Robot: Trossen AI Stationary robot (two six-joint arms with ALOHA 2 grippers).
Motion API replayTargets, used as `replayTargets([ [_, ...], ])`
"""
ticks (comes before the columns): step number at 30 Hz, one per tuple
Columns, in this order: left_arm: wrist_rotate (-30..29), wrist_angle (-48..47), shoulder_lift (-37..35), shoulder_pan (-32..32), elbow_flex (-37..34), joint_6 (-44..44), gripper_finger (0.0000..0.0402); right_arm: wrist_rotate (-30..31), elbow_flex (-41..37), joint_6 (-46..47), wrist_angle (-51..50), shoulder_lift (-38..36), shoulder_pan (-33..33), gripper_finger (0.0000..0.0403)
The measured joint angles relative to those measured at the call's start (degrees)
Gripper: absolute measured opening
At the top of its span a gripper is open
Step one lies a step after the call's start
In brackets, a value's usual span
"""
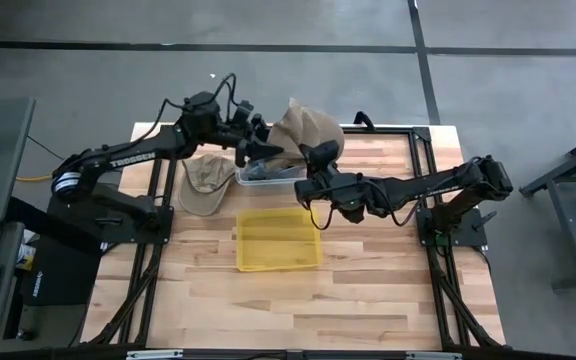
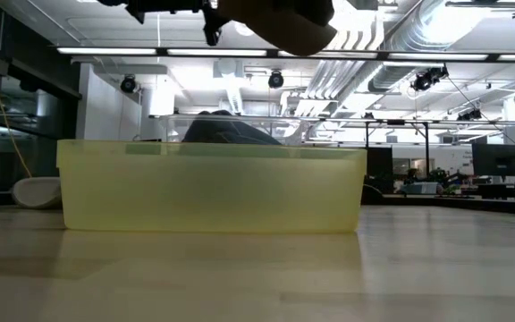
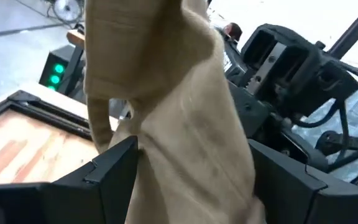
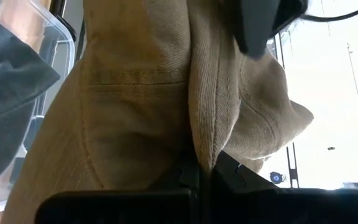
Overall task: Pick & Place hat
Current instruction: Put the right brown cap into the yellow bin
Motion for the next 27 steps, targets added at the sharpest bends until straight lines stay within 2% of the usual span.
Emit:
replayTargets([
  [10,1.99,-0.23,6.05,0.15,7.63,0.15,0.0266,-0.86,0.0,4.01,-4.06,-0.02,0.02,0.0],
  [20,7.11,-3.23,12.84,0.15,14.16,-1.6,0.0266,-1.31,0.0,2.64,-4.32,-0.02,0.07,0.0],
  [27,9.25,-4.76,15.26,0.15,16.27,-2.09,0.0266,-1.89,-0.02,2.01,-4.37,-0.07,0.18,0.0],
])
